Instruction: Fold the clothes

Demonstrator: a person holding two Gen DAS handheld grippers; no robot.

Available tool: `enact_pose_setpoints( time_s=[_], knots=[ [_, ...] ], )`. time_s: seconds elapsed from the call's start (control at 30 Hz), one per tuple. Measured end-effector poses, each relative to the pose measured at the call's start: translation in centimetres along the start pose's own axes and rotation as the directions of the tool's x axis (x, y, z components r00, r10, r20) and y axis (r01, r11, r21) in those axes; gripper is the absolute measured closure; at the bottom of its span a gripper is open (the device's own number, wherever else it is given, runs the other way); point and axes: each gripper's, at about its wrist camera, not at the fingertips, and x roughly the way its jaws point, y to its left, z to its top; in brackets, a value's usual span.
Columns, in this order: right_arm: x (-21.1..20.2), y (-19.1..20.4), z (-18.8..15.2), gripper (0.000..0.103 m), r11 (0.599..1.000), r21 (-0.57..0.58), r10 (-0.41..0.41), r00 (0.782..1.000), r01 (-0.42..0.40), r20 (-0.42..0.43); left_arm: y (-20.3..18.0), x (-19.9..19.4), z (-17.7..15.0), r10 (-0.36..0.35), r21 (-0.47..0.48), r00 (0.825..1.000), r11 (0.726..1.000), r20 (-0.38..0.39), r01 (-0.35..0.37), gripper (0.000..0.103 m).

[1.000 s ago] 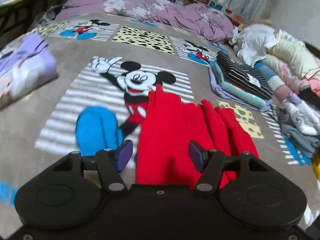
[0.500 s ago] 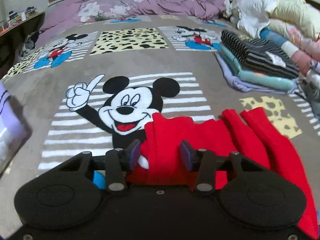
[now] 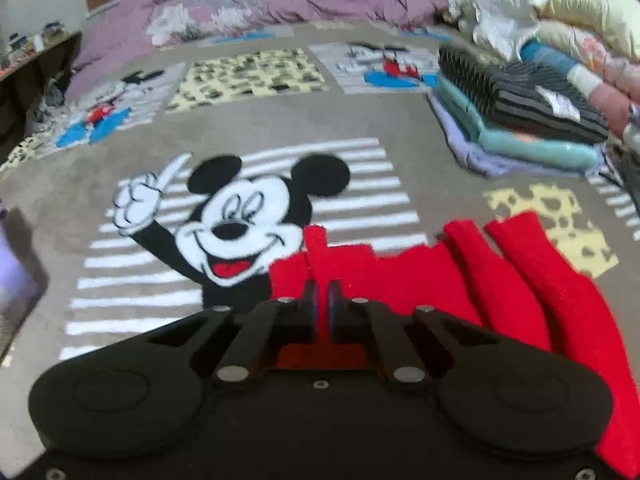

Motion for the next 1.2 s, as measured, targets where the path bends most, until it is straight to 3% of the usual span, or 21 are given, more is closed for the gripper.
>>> enact_pose_setpoints(
  time_s=[0.33,0.57,0.93,1.2],
  knots=[
    [0.0,0.0,0.0,0.014,1.000,0.002,-0.001,1.000,0.001,0.000,3.3,-9.5,0.2,0.055,-0.122,0.981,0.992,0.184,-0.033,0.100],
    [0.2,0.2,0.0,0.014,1.000,-0.002,-0.010,1.000,0.010,-0.008,6.5,-15.4,-0.9,0.136,-0.162,0.958,0.982,0.252,-0.097,0.100],
    [0.1,0.1,0.1,0.014,1.000,-0.009,-0.013,1.000,0.013,-0.013,12.4,-21.0,-4.8,0.273,-0.288,0.923,0.938,0.273,-0.192,0.100],
    [0.1,0.2,0.0,0.014,1.000,-0.015,-0.015,1.000,0.015,-0.017,16.6,-22.5,-8.7,0.342,-0.368,0.910,0.897,0.232,-0.244,0.100]
  ],
)
